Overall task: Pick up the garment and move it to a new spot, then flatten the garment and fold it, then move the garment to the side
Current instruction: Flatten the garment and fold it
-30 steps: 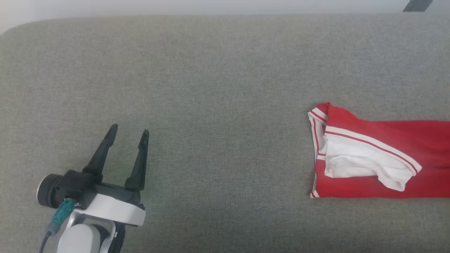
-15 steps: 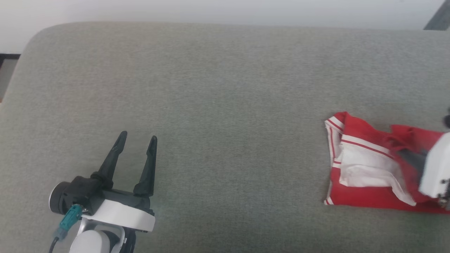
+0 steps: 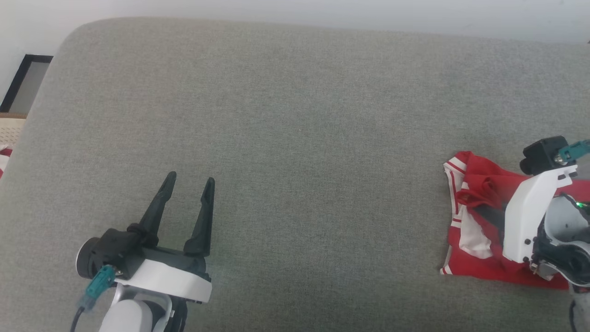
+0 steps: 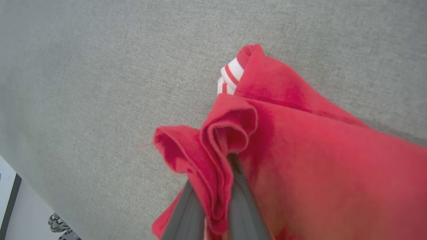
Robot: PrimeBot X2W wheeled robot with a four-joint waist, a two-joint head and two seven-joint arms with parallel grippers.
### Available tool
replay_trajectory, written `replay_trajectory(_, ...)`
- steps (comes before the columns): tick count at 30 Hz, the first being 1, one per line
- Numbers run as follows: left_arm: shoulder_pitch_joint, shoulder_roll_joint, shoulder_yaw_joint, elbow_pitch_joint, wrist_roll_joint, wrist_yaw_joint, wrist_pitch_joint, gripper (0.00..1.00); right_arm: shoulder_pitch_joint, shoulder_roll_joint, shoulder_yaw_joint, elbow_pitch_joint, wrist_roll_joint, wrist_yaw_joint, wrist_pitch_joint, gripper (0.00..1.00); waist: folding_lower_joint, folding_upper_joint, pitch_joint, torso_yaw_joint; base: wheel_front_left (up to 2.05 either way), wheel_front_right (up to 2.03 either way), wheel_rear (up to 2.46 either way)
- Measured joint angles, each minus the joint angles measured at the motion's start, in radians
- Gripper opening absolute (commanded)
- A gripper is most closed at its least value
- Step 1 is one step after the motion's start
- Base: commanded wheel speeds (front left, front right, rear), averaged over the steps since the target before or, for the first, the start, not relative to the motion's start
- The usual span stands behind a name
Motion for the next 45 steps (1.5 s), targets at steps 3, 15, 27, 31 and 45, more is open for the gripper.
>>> replay_trajectory(3,-0.007,0.001,0.001,0.011,-0.012,0.0,0.0,1.0,-0.006,-0.002,0.021,0.028,0.001,0.0,-0.035,0.27,0.0,0.0,-0.002,-0.004,0.0,0.0,0.0)
replay_trajectory(15,0.008,0.034,0.003,0.05,-0.033,0.0,0.0,1.0,-0.028,-0.042,0.091,0.058,0.07,0.0,-0.243,1.0,0.0,0.0,-0.047,-0.059,0.0,0.0,0.0)
replay_trajectory(27,0.05,0.045,0.021,0.124,-0.055,0.0,0.0,1.0,-0.033,-0.123,0.204,0.223,0.115,0.0,-0.722,1.0,0.0,0.0,-0.117,-0.122,0.0,0.0,0.0)
replay_trajectory(31,0.068,0.041,0.04,0.143,-0.055,0.0,0.0,1.0,-0.03,-0.12,0.2,0.289,0.097,0.0,-0.86,1.0,0.0,0.0,-0.143,-0.134,0.0,0.0,0.0)
replay_trajectory(45,0.198,0.024,0.114,0.061,-0.039,0.0,0.0,1.0,0.105,-0.047,0.118,0.267,-0.147,0.0,-1.102,1.0,0.0,0.0,-0.229,-0.159,0.0,0.0,0.0)
